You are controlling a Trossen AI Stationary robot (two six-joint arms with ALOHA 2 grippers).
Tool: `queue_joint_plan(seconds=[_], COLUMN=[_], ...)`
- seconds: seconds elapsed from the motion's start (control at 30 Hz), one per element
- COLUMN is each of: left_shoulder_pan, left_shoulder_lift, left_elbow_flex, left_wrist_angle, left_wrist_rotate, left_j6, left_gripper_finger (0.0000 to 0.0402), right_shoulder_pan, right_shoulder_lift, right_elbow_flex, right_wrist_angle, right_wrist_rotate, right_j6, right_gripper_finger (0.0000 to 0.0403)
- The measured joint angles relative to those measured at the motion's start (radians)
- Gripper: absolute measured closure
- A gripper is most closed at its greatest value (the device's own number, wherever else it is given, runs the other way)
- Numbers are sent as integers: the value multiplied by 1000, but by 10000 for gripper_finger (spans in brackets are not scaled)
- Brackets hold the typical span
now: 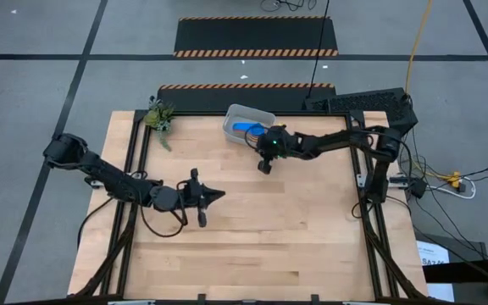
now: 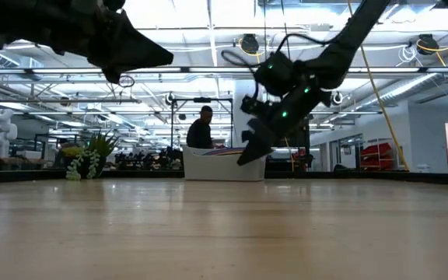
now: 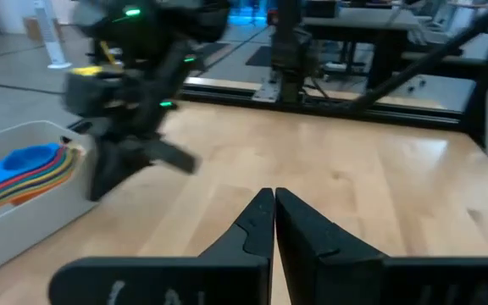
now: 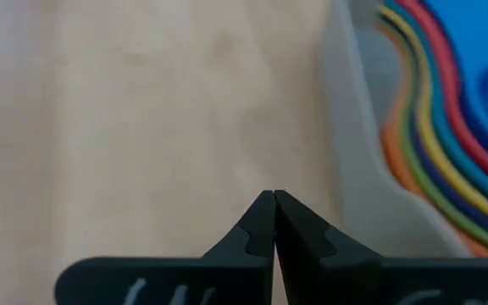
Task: Nest measuring cups in basket
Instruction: Adjust the gray bin, then return to Home Position
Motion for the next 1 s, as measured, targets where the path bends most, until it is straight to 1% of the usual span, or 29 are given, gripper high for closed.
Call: queue_joint_plan(seconds=[0.1,0.23,0.37,0.5,0.57,0.67,0.73,0.8,0.9,1.0], left_shoulder_pan=[-31,-55,-58,-45,-40,-43,-41,-33,-17,-14], left_shoulder_lift=[0,0,0,0,0,0,-2,-19,-63,-130], left_elbow_flex=[-1,-1,-1,-1,-1,-2,-7,-22,-62,-125], left_wrist_angle=[0,-1,-1,-3,-10,-36,-38,-38,-35,-17], left_wrist_rotate=[-5,-26,-26,-32,-77,-200,-242,-248,-239,-236], left_j6=[12,32,64,94,105,143,172,193,192,179], left_gripper_finger=[385,385,385,385,385,385,385,385,385,385], right_shoulder_pan=[-29,-83,-124,-145,-144,-128,-110,-88,-44,-2], right_shoulder_lift=[20,25,23,17,-2,-68,-134,-218,-359,-500], right_elbow_flex=[9,9,9,9,9,-3,-31,-82,-189,-325], right_wrist_angle=[2,0,15,1,-44,-125,-158,-155,-103,7], right_wrist_rotate=[69,98,71,-7,-42,-125,-195,-242,-242,-241], right_j6=[-23,-42,-50,-35,-33,-27,-22,-22,-18,13], right_gripper_finger=[403,403,403,403,403,403,403,403,403,403])
